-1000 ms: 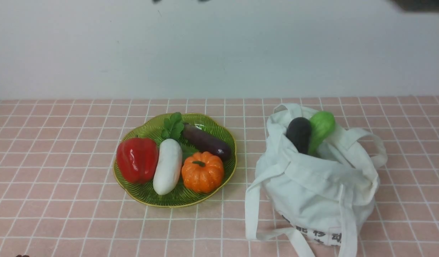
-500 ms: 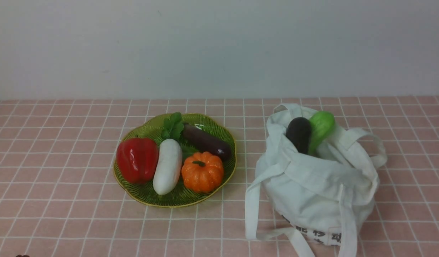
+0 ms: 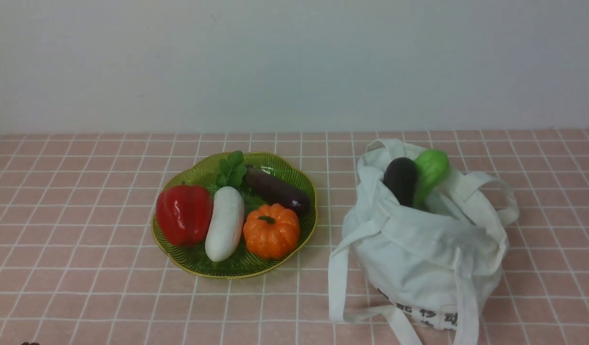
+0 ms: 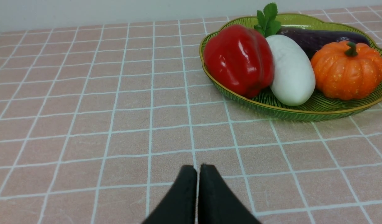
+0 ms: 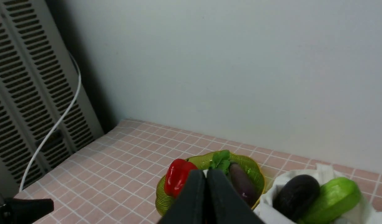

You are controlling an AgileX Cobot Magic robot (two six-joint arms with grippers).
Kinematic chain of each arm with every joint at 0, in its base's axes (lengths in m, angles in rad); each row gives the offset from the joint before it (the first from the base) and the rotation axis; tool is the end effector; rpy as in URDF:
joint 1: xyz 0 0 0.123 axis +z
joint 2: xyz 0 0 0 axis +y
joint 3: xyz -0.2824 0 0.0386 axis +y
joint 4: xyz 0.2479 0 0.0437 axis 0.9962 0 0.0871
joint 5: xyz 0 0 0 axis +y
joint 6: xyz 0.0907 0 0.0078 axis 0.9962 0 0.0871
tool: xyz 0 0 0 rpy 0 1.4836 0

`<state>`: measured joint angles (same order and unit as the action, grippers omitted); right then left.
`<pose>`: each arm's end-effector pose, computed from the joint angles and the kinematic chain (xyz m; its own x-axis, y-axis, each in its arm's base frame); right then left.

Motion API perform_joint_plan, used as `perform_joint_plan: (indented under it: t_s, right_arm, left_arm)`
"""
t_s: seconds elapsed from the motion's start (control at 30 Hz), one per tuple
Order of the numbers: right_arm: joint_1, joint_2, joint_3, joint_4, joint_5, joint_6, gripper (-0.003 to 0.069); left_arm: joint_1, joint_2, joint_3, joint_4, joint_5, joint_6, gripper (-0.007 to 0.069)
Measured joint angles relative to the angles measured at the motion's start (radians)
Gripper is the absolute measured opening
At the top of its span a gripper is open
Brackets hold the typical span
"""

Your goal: Take vegetables from bag on pink coffee tablecloth place on plate.

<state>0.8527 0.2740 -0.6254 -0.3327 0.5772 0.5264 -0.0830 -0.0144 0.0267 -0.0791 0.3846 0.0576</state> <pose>0.0420 0.0234 0.3527 -0.2233 0.1066 -0.9689 -0.5879 0.7781 0.2211 0.0517 -0.0070 0.1704 -0.3044 0.0095 -0.9525 0.1062 0.9941 -0.0240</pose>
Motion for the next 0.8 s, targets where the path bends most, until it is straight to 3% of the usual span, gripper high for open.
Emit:
perform_joint_plan:
  t_s: [0.3, 0.6, 0.73, 0.8]
  right_arm:
    - [0.0, -0.184, 0.194, -0.056, -0.187, 0.0, -0.0015]
    - [0.0, -0.195, 0.264, -0.125, -0.429, -0.001, -0.0015]
    - [0.0, -0.195, 0.272, -0.113, -0.475, -0.017, -0.0015]
    - [0.0, -0.195, 0.274, -0.022, -0.483, -0.114, -0.0015]
  left_arm:
    - [0.0, 0.0, 0.0, 0.0, 0.0, 0.0, -0.0006]
    - [0.0, 0.0, 0.0, 0.0, 0.0, 0.0, -0.0006]
    - [0.0, 0.0, 0.0, 0.0, 0.0, 0.0, -0.0006]
    - [0.0, 0.0, 0.0, 0.0, 0.0, 0.0, -0.0006]
